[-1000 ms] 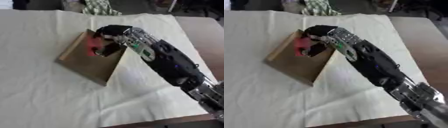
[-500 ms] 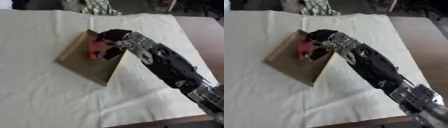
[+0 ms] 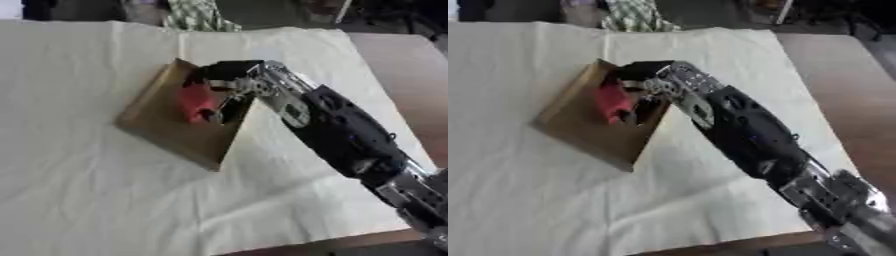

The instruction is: Pick up objects on the table and place them in the box.

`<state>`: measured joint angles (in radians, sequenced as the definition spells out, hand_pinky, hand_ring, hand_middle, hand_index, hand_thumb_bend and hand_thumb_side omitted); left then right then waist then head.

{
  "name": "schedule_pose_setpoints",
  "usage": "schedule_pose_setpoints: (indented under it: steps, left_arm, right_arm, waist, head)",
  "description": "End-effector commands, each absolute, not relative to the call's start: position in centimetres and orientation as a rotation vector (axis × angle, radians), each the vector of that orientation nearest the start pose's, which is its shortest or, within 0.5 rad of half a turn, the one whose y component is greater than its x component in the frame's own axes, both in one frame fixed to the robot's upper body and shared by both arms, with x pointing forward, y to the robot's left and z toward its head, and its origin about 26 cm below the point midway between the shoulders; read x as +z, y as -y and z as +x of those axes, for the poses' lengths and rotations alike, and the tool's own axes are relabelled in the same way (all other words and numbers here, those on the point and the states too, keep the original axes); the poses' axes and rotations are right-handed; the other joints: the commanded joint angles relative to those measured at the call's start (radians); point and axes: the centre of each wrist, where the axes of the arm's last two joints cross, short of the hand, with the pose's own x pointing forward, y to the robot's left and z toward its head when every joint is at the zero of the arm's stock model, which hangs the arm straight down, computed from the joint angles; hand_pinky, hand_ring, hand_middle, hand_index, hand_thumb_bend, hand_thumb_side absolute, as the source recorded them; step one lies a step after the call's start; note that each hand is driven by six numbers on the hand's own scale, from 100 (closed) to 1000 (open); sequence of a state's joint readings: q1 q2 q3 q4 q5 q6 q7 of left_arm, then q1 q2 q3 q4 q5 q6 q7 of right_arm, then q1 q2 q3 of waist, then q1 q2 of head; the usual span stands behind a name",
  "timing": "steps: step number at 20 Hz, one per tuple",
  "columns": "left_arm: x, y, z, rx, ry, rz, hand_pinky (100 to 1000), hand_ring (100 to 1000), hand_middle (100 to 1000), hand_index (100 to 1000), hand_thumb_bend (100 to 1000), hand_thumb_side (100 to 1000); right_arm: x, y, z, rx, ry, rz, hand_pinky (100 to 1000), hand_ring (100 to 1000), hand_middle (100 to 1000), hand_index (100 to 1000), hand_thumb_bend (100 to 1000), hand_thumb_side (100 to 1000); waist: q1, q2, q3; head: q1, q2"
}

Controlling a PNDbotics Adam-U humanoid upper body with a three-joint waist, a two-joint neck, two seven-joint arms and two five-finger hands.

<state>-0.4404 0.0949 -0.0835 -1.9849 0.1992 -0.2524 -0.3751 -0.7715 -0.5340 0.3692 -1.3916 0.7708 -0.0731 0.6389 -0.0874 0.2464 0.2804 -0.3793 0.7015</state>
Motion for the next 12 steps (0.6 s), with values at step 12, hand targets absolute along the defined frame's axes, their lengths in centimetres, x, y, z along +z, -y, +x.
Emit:
schedule_pose_setpoints:
  steps: [12]
  left_arm:
    - [22.3,-18.9,30.7,0.844,-3.386,0.711,550,709,680,769,100,676]
  right_arm:
    - [27.9,23.8,37.5,1.739,1.526,-0.843,928,965,967,973,100,368]
  waist:
    - [0.001,-0.027,-0.02]
  head:
    - [0.031,0.009]
